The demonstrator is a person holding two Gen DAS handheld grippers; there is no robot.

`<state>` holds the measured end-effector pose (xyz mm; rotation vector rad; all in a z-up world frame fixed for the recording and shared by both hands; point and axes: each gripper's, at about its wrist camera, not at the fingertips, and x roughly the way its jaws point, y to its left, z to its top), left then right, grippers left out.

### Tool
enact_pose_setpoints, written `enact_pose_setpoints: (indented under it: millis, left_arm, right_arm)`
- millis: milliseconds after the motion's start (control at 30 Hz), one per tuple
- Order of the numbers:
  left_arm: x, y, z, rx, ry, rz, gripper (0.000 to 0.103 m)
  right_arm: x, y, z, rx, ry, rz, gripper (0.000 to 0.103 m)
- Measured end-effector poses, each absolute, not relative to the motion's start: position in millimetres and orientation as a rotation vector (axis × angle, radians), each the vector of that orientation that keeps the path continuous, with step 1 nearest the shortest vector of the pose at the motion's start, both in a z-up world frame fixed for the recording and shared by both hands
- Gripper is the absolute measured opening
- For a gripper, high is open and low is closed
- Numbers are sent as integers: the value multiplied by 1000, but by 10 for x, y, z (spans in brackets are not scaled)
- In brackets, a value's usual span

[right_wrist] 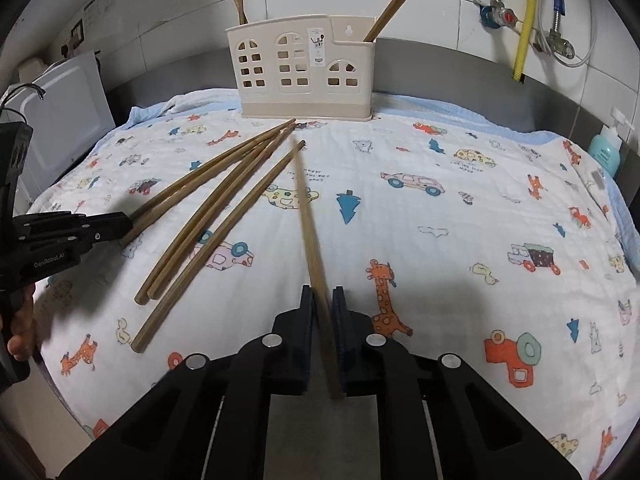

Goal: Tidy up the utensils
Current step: 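Close the left gripper on a chopstick while the right gripper grasps another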

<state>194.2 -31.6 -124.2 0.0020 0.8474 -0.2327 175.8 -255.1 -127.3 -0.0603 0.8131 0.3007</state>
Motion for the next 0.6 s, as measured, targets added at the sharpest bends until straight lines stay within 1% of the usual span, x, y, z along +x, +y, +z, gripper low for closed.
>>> enact_pose_setpoints:
  millis: [267,600]
  left_arm:
    - [1888,-286,-1111,-17,830,-260,6]
    - [1781,-218,-695,-50,724,-286,5]
  right_arm:
    - [1664,-2537,-1101,-46,783,322,7]
    - [1541,-2566,-521,-1,640,341,7]
